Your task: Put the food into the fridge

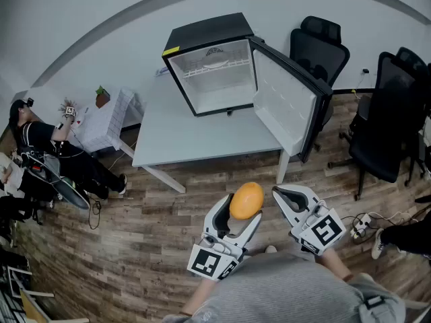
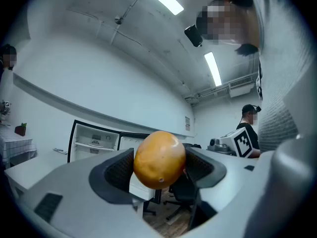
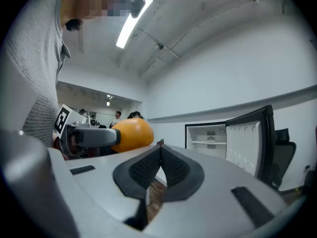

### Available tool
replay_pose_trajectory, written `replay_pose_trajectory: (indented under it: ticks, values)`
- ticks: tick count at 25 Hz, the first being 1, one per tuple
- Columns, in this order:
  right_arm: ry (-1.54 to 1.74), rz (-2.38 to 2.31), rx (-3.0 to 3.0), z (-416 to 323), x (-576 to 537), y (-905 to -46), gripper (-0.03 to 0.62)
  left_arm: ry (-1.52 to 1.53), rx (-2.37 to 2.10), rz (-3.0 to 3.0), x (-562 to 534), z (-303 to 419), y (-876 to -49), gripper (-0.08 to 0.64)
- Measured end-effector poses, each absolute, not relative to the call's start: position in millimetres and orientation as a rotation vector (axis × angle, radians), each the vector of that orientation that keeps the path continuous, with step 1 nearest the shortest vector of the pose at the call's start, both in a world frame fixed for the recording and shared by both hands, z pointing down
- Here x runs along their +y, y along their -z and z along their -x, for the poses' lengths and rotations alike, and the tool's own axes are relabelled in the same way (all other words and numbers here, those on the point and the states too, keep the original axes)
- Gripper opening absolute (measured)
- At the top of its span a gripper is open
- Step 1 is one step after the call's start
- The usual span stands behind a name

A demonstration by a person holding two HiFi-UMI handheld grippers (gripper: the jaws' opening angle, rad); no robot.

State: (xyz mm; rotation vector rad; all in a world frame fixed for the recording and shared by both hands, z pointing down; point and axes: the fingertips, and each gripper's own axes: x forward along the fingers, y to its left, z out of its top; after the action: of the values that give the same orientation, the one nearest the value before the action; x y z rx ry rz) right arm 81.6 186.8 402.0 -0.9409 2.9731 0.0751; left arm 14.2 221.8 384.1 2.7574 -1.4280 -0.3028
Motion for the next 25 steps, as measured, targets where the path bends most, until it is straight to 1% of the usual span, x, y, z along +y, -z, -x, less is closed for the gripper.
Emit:
replay_pose_trajectory:
  ticks: [15,25]
  values:
    - [-0.079,0.947,2.969,-81.6,180.1,-402.0,0.012,0.305,-1.423,-2.755,214.8,-13.2,-384.8,0.333]
    - [-0.157,0.868,2.97,-73.5,188.4,-397.5,0.014,0.298,-1.422,-2.759,214.3,-15.6,-385.5,0.333]
